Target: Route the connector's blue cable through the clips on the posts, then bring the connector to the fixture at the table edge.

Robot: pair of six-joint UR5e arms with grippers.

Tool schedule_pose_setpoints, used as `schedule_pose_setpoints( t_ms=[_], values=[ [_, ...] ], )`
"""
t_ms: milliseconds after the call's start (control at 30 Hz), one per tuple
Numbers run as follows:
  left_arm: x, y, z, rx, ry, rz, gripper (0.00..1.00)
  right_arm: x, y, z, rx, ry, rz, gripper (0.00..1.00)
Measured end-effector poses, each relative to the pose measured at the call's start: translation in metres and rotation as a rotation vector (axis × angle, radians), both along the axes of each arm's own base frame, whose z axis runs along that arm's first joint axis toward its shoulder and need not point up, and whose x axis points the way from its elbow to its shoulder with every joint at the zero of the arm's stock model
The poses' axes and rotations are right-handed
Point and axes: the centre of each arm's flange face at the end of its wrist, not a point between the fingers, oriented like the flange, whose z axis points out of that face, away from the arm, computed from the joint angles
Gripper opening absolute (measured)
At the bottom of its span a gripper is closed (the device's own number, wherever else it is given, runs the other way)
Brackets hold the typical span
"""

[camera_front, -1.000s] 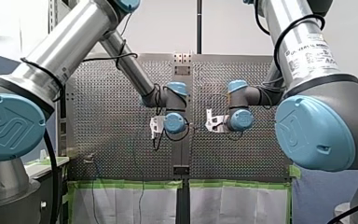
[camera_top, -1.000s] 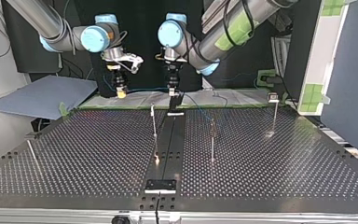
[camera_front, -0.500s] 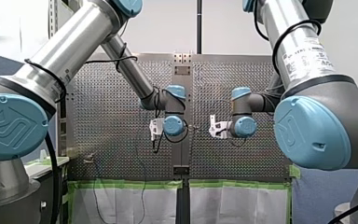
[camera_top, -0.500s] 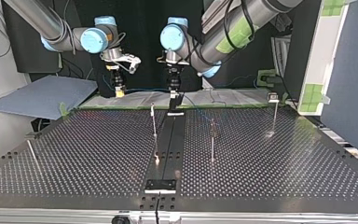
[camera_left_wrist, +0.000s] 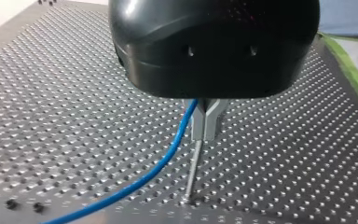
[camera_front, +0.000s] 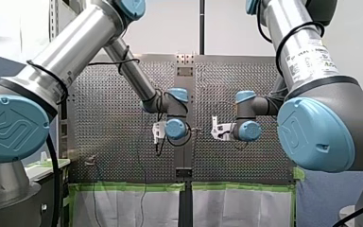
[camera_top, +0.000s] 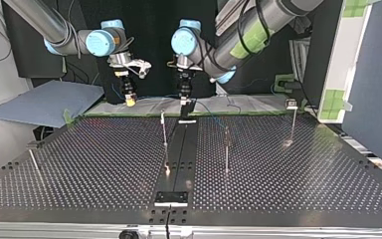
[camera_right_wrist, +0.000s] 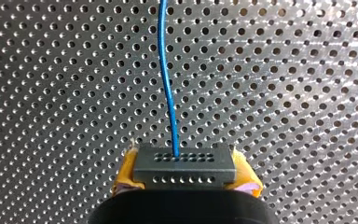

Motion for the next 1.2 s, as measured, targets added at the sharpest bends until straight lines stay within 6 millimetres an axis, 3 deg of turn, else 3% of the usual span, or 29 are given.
schedule_pose_setpoints(
  t_ms=[200,1200],
  values=[
    [0.005,-0.002,-0.013,-0.028,0.006,0.002,0.02,-0.004,-0.003,0.000,-0.001,-0.001,-0.006,0.07],
    [0.011,-0.008,-0.013,-0.009,-0.024,-0.057,0.02,-0.031,-0.032,0.004,-0.039,-0.050,0.008,0.07]
  ],
)
